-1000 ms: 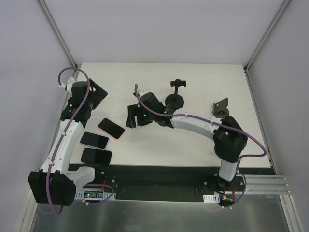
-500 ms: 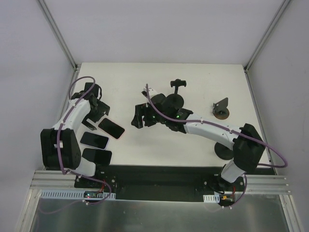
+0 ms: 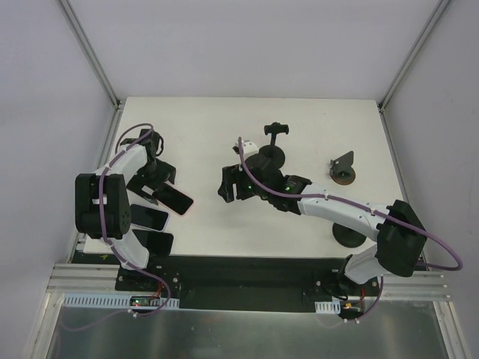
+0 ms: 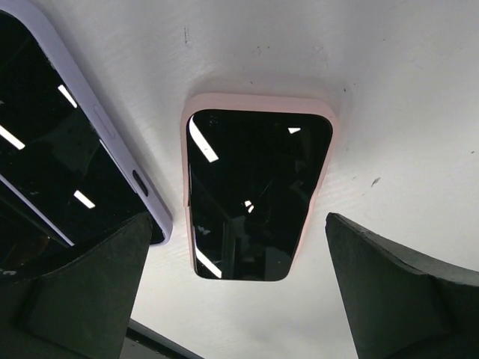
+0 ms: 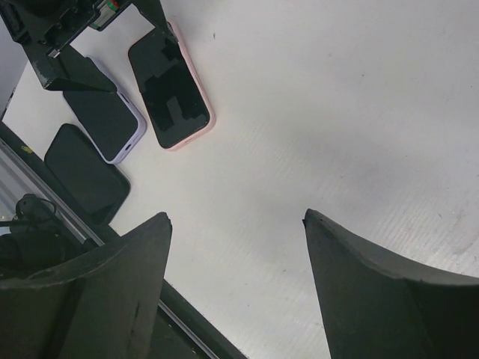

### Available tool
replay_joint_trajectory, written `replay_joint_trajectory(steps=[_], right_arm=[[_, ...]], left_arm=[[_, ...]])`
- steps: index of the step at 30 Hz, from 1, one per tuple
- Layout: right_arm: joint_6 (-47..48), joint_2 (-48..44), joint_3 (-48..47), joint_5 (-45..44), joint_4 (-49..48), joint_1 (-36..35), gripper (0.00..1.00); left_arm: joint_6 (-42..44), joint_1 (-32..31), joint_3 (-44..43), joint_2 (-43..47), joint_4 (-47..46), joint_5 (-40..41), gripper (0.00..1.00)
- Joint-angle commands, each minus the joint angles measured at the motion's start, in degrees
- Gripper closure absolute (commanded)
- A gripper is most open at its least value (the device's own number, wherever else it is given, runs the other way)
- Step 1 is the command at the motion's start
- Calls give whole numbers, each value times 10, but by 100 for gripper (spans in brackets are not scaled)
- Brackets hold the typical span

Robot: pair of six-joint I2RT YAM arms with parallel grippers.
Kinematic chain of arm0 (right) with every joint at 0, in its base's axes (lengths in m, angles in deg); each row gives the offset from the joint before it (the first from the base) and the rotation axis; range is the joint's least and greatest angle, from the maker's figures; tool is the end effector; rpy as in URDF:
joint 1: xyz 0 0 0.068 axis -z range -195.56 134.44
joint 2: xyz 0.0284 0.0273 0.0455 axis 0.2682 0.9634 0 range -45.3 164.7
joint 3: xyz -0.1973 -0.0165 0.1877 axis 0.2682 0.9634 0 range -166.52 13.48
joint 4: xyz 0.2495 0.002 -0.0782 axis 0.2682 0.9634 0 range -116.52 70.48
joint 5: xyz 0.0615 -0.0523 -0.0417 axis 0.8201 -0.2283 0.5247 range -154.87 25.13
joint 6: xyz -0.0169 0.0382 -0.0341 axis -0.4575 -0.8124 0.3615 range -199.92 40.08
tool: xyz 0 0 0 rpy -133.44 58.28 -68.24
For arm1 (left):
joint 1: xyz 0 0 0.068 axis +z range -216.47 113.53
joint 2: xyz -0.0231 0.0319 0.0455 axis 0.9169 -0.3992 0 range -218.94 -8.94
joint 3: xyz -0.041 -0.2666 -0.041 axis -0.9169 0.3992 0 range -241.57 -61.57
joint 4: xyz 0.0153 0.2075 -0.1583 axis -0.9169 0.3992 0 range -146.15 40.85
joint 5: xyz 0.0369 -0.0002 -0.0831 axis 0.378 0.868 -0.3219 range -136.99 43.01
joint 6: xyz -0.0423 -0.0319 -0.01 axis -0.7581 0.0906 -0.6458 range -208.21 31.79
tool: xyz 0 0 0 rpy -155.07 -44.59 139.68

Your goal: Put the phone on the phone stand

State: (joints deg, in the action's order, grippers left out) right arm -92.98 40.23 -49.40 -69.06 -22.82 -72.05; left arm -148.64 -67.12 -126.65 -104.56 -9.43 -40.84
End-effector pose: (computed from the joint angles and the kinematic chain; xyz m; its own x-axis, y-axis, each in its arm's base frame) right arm 0.1936 0.2878 0.2891 -0.4185 -0.2239 -0.8802 -0.7195 0.6732 0.1708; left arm 0.3116 0.0003 0.1967 -0.4706 -0.8595 -0.1997 -0.8544 0.5004 -0.1403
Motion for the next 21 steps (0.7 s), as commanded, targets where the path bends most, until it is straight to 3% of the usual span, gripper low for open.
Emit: replay_joint_trajectory(steps=[1,15,19,20,21], right_arm=[[8,-16,-1,-15,-16,-1,26],[0,-4,5,-14,-18,-1,25],[-1,-11,11,-22,-15,-1,25],[-4,-12,13,-24,-15,-1,25],[-5,-17,19,-26,-14,-1,25]], left_arm=[[-18,3,7,-27,-10,-22,1],[-37,3,43,-61,-44,-26,2],[-45,3,43,-63,-44,-13,23],[-45,3,45,-61,-44,-10,41],[-42,3,46,-58,-44,-8,49]])
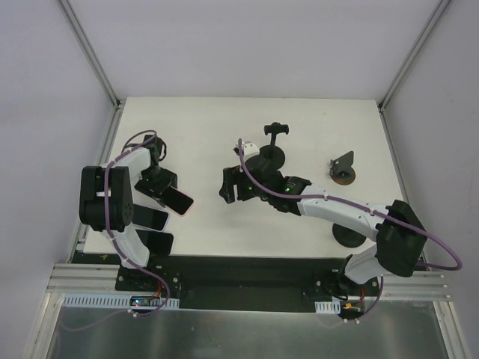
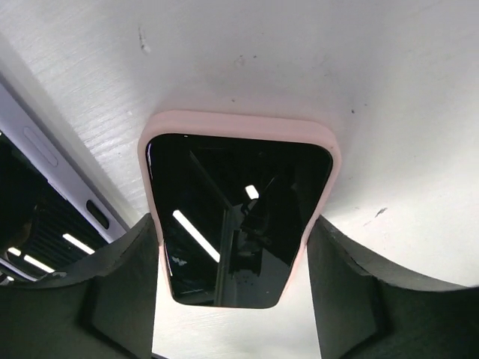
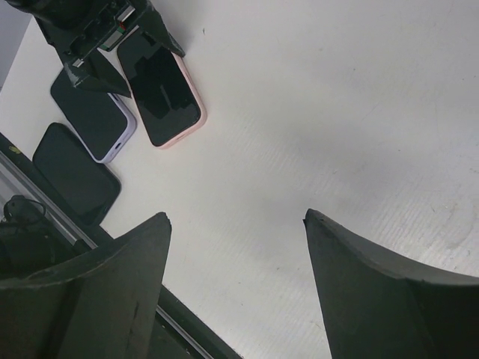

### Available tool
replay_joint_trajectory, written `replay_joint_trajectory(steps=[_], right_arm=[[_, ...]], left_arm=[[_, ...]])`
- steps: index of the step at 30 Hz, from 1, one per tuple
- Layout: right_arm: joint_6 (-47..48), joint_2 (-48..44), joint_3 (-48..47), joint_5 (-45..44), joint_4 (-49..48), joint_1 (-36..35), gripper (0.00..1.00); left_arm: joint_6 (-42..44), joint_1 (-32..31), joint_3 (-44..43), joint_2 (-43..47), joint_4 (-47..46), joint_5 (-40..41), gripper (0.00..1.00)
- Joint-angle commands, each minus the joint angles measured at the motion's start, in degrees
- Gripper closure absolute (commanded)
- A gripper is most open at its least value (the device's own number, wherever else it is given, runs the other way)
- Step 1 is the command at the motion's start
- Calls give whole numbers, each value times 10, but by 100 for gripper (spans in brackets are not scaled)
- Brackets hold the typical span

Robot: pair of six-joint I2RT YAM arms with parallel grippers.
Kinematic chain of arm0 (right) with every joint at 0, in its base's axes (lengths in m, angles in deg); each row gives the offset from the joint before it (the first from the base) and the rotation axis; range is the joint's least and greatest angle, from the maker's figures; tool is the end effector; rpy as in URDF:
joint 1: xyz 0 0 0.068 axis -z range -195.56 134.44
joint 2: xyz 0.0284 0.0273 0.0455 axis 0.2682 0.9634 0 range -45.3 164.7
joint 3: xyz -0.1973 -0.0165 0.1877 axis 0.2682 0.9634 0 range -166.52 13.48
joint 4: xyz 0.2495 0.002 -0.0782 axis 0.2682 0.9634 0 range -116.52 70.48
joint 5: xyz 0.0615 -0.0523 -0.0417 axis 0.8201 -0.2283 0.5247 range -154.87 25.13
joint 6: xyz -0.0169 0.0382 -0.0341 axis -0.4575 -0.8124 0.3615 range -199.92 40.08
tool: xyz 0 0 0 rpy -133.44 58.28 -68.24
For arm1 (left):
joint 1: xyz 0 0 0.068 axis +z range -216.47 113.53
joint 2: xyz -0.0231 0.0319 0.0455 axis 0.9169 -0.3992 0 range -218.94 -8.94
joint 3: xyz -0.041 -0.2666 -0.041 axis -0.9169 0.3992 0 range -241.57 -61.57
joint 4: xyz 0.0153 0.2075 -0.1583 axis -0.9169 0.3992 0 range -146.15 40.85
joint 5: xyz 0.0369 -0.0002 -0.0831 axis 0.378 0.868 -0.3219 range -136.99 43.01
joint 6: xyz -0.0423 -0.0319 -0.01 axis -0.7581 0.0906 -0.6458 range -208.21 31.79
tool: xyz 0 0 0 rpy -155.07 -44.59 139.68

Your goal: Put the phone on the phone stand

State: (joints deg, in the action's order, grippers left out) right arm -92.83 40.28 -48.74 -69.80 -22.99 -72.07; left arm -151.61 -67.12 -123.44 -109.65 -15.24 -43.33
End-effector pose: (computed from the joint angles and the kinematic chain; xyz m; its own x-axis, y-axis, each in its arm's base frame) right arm 0.1934 0.2870 0.2852 -0.4195 -0.2307 -0.8779 -0.7129 0.6824 0.1613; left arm 0.3171 -0.0013 0.1582 -0.4406 -0.8874 -0.1359 -0.8798 0.4569 -0.1310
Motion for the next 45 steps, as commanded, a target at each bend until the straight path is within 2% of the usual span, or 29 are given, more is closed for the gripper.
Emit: replay_joint_trajectory(steps=[1,4,5,9,11,14,15,19,21,23,24,27,29,32,33,34,37,39,41,45], right_arm=[[-6,-19,15,-19,-12,0,25],[7,-28,17,6,-15,-1,20],[15,-30,18,9,-13,-2,19],[38,-38,20,4,-5,0,13],[42,-39,21,10,0,2,11],[42,-49,26,60,-4,14,9],[40,-58,30,76,-11,22,8],[21,-91,60,155,-71,47,8],[17,-120,75,142,-80,54,9],[-1,-155,94,102,-95,59,9],[-8,-199,122,90,-110,67,9],[-61,-270,148,22,-138,96,8],[-98,-284,128,12,-75,125,9],[-128,-279,59,75,-1,179,11],[-120,-261,36,110,22,189,11],[-96,-247,-28,121,82,191,11],[-62,-180,-141,153,203,192,12],[-67,-157,-157,165,219,192,17],[-86,-157,-143,181,191,190,25],[-88,-138,-142,187,179,169,27]], left_arm=[[-8,3,12,-1,13,18,58],[11,3,7,21,13,14,80],[14,3,3,30,13,8,100],[62,-13,-24,93,5,21,100],[98,-30,-56,110,-6,-3,100],[195,-54,-96,132,-43,-154,100],[209,-66,-102,140,-90,-211,100],[292,-141,-152,148,-151,-284,100],[325,-162,-137,172,-187,-319,100],[324,-162,-79,200,-270,-381,100],[329,-167,-64,228,-293,-392,100],[381,-196,-33,277,-313,-389,100],[429,-218,-22,299,-313,-366,100],[481,-255,-12,336,-314,-342,100],[491,-264,-9,350,-313,-321,100],[501,-278,-5,355,-314,-312,100],[529,-300,-5,365,-307,-295,100],[538,-315,-4,365,-304,-279,100],[547,-326,-8,363,-297,-265,100],[562,-342,-15,360,-280,-246,100]])
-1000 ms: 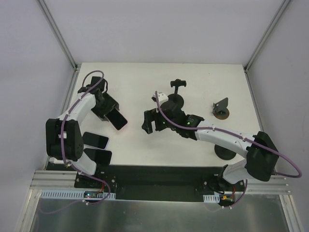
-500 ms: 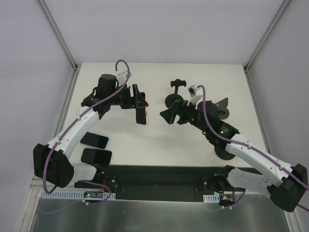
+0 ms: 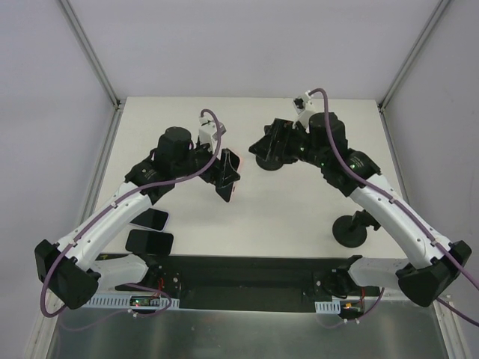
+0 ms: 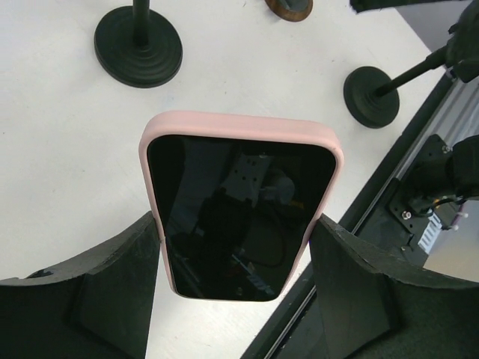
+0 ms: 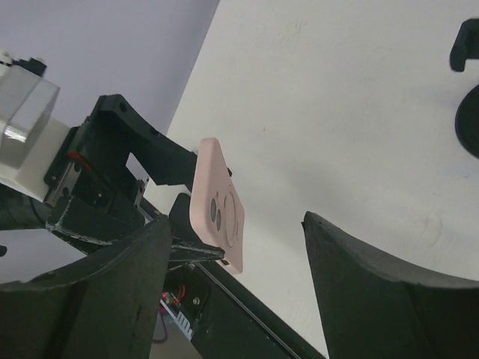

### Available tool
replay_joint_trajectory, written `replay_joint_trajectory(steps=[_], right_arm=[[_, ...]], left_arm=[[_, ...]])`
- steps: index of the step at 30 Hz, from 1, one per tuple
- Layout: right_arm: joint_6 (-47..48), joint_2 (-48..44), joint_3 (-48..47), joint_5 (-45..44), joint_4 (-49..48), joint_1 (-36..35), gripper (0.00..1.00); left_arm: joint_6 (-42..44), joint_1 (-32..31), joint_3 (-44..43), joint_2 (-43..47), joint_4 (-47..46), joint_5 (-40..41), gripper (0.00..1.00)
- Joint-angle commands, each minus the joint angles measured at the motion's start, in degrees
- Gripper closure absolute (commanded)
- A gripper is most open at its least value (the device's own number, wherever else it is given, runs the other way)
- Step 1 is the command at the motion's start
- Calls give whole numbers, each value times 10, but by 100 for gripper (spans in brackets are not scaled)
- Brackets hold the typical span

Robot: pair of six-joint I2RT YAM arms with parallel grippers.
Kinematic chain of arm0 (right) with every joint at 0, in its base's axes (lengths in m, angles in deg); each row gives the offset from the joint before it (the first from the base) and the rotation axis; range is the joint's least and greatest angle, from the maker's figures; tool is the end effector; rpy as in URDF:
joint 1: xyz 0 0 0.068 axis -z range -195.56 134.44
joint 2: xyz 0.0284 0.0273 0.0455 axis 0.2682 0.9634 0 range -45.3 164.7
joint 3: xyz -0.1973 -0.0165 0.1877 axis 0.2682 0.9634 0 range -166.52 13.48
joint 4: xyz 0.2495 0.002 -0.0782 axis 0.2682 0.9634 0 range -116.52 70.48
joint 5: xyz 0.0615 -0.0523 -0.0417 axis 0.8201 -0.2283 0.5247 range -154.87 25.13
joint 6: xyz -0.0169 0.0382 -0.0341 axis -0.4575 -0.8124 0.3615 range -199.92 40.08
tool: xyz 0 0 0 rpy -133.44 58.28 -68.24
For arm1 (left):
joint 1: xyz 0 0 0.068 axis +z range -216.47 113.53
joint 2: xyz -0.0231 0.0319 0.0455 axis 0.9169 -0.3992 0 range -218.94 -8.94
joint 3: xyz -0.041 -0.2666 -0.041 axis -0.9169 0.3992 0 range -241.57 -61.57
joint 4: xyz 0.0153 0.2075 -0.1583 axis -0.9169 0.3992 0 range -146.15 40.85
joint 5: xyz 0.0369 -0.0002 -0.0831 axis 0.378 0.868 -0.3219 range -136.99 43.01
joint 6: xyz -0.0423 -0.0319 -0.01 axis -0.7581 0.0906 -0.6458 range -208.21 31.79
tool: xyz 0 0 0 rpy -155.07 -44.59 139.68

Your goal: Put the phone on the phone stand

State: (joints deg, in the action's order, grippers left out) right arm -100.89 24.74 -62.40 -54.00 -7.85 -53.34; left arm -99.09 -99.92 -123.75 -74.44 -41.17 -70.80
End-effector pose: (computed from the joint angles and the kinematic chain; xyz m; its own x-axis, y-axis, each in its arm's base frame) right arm 0.2123 0.1731 0.4221 -0.4313 0.1103 -0.8954 -0.6347 0.6683 0.3880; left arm 0.2089 -0.1552 0.3660 -0.4128 0.0658 -0.9084 0.7598 0.5748 -0.3036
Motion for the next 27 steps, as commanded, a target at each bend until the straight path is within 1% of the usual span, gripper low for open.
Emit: replay_joint_trajectory(steps=[1,4,7,10,13,14,16,17,18,19,20,21,22,23,24,25,26,27], right_arm=[[-4,26,-14,29,41,-22,27],[7,57,-34,27,58,-36,29],[7,80,-38,17,53,-50,30],[1,99,-35,14,47,-62,34],[-14,113,-23,27,25,-70,41],[-19,118,-18,36,17,-73,47],[-33,121,0,69,-14,-74,54],[-35,123,5,80,-25,-73,68],[-32,123,9,93,-30,-73,76],[-15,114,11,94,-26,-71,85],[-7,104,15,88,-19,-66,99],[0,89,23,67,-14,-61,99],[7,51,38,59,-15,-54,99],[16,28,68,55,-21,-34,99],[22,5,86,64,-40,-20,99],[26,-42,103,78,-52,-5,99],[34,-66,136,92,-64,25,99],[41,-88,151,133,-93,38,99]], left_arm=[[38,-16,-12,10,-20,37,100],[45,-25,-10,9,-16,46,100],[48,-35,-14,6,-12,51,100],[59,-48,-12,5,-11,55,100],[68,-65,-12,4,-7,77,100],[72,-67,-14,2,-2,79,100],[74,-71,-16,-1,0,83,100],[74,-71,-17,-3,1,85,100],[74,-71,-23,-5,9,86,100],[74,-71,-29,-7,14,86,83],[72,-71,-33,-8,20,87,71],[68,-71,-37,-7,24,83,57],[62,-71,-37,-4,24,78,35],[60,-70,-37,3,24,69,26],[60,-71,-34,7,18,54,24],[60,-70,-32,11,13,26,13],[59,-70,-30,16,8,5,12],[59,-70,-27,17,4,-15,11]])
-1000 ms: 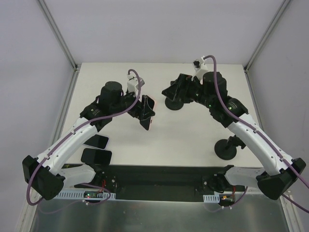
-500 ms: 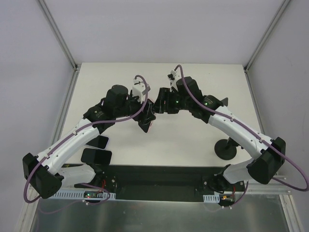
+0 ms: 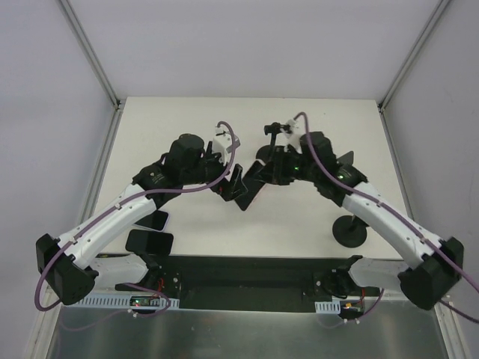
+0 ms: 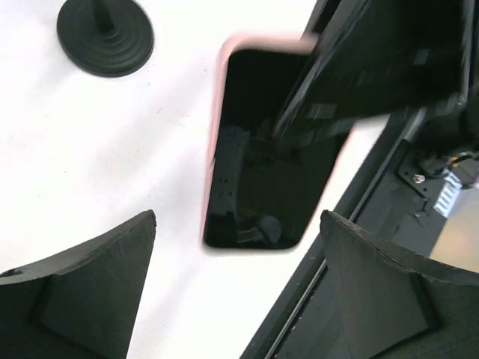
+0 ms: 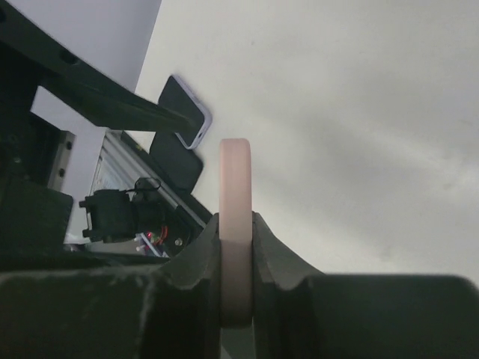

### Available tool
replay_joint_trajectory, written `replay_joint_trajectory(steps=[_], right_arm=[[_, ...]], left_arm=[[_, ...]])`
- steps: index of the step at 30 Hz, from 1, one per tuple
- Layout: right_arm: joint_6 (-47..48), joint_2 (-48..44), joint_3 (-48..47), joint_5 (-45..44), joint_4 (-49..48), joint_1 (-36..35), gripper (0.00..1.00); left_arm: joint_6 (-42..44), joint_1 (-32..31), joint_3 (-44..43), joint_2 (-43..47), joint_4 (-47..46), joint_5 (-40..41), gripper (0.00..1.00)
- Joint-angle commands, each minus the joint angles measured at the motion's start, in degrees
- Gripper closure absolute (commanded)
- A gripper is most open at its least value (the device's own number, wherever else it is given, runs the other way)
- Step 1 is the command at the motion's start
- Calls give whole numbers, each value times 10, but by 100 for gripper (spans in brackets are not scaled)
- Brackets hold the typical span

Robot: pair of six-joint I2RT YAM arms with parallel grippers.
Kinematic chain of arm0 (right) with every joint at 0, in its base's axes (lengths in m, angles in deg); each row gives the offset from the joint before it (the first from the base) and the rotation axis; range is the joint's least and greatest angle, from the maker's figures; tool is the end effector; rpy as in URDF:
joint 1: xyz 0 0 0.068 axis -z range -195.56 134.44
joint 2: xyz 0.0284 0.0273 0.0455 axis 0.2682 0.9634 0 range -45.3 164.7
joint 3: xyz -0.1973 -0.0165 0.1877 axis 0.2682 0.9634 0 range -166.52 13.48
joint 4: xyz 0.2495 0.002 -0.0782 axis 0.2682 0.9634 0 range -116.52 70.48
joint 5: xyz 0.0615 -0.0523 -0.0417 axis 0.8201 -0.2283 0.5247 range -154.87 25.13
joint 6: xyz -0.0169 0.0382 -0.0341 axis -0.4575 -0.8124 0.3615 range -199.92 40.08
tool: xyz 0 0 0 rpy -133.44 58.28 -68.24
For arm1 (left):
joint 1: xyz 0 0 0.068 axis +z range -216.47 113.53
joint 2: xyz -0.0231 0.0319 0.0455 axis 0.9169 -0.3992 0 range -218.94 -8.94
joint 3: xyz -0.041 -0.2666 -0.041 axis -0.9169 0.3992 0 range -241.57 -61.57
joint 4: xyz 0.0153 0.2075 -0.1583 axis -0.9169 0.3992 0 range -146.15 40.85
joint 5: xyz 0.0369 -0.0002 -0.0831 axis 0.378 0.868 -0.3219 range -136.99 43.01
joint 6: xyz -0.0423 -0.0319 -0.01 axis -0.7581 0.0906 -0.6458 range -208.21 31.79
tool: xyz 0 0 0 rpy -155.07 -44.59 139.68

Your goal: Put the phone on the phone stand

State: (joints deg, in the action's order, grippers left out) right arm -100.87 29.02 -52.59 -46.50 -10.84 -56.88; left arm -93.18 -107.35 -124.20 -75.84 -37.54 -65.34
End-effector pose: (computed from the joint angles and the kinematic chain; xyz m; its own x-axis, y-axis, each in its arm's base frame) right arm 0.2166 0.2055 0.3482 -0.5860 -0.0634 -0.8078 -0.6783 0.5838 0.4462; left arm 0.1927 -0.1817 0.3561 -0.3656 0.2078 -0.9073 0.8119 0.5479 -0.2017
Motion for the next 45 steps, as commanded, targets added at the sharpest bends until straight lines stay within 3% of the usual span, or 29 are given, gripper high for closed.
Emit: replay_joint_trajectory(steps=[1,4,6,11,12,16,18,19,22,25,27,30,35,39,41,45], right_arm=[[48,-172,63,81,-75,86,99],[84,-237,84,191,-100,113,99],[102,-267,91,245,-107,113,99],[113,-338,110,263,-122,113,99],[113,-341,113,266,-129,113,99],[107,-342,122,272,-141,113,99],[112,-345,124,251,-141,113,99],[119,-355,127,241,-141,113,99],[136,-372,140,197,-143,107,99],[169,-377,137,86,-95,78,99],[205,-374,125,24,-50,47,99],[256,-369,121,-71,-29,-23,99],[269,-359,117,-75,-30,-47,99],[284,-353,110,-13,-17,-46,99],[286,-338,101,38,-2,-44,99],[275,-311,90,133,2,-39,99]], left_arm=[[-1,5,-22,31,-40,-124,11],[-11,5,-23,19,-56,-213,10],[-17,5,-30,-2,-60,-303,16],[-45,4,-45,-60,-90,-494,47],[-53,3,-38,-61,-105,-510,57],[-65,-7,-21,-52,-134,-525,79],[-62,-9,-18,-51,-136,-510,98],[-64,-9,-16,-47,-137,-488,100],[-58,-9,0,-28,-135,-317,100],[-61,-9,10,-11,-109,-106,100],[-59,-9,12,-3,-102,-65,100],[-51,-9,10,4,-103,-99,100],[-26,-8,-14,-24,-90,-278,100],[-15,-8,-13,-11,-92,-320,35],[-13,-9,-4,-2,-99,-310,28],[-23,-9,-1,-11,-115,-370,29]])
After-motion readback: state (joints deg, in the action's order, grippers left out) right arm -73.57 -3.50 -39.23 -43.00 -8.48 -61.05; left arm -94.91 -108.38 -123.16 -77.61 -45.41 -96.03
